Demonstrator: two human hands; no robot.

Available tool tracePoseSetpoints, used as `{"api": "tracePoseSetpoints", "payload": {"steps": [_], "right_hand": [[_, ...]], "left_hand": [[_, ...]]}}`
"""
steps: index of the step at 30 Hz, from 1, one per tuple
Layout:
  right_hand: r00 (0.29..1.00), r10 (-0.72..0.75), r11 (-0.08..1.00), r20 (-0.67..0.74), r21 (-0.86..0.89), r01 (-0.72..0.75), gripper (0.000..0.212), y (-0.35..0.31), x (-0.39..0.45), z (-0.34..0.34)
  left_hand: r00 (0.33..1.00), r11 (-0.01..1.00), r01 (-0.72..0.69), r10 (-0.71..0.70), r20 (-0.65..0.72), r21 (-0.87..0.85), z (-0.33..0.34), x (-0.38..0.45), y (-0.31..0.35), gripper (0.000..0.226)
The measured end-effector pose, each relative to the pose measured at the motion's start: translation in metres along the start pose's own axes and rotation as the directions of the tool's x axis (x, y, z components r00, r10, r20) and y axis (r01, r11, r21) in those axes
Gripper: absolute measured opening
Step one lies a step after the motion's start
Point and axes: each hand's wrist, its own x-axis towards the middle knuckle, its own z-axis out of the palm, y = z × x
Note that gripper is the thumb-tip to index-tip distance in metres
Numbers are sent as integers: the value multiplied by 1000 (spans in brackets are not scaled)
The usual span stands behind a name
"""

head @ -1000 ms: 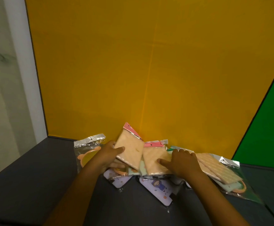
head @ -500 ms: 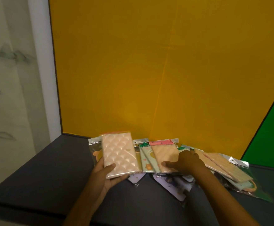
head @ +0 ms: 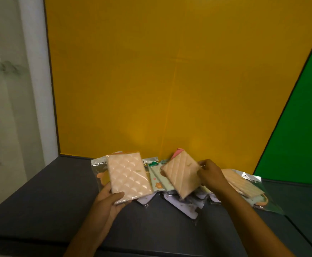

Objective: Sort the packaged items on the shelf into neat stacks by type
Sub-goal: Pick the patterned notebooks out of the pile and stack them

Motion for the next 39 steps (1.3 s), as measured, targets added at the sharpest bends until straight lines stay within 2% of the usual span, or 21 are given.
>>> {"api": "tracePoseSetpoints", "payload": {"steps": [4, 7, 10, 13, 19, 25, 26, 28, 29, 31, 33, 37, 39], "right_hand": [[999, -5, 957, -42, 288, 17, 33, 16, -19, -20], [997, -5, 883, -73, 468, 39, 35, 34, -41, -44], [995, -45, 806, -88, 586, 88, 31, 55, -64, -69], [990, -78, 748, -121, 649, 138, 31, 80, -86, -98], [969, -132, 695, -207, 678, 239, 40, 139, -133, -167], [952, -176, 722, -249, 625, 297, 48, 194, -183, -235], [950, -176, 727, -259, 616, 303, 49, 202, -188, -245], [946, -169, 732, -275, 608, 308, 48, 219, -194, -265], [946, -165, 731, -281, 609, 308, 48, 227, -195, -274], [944, -156, 726, -292, 614, 310, 47, 241, -193, -289], [939, -154, 722, -308, 613, 319, 44, 254, -187, -303], [940, -145, 730, -308, 608, 312, 40, 279, -172, -324], [945, -139, 742, -296, 601, 297, 41, 292, -160, -333]], "left_hand": [[996, 998, -60, 60, 73, 2, 20, -6, -5, 54], [990, 995, -96, 92, 110, 34, 44, -17, -12, 68], [983, 989, -123, 110, 149, 77, 71, -33, -26, 47], [985, 984, -134, 119, 127, 120, 103, -54, -39, 37], [973, 951, -213, 187, 132, 224, 173, -105, -72, 27], [964, 951, -236, 203, 171, 199, 230, -142, -122, 31], [962, 952, -236, 201, 182, 197, 238, -146, -129, 38], [958, 949, -239, 195, 211, 206, 257, -151, -142, 67], [958, 950, -235, 190, 214, 207, 266, -153, -148, 73], [956, 950, -241, 197, 220, 197, 283, -153, -157, 72], [950, 952, -244, 198, 240, 183, 300, -150, -164, 80], [941, 949, -261, 210, 264, 175, 331, -133, -185, 70], [941, 949, -263, 212, 266, 176, 346, -122, -199, 79]]}}
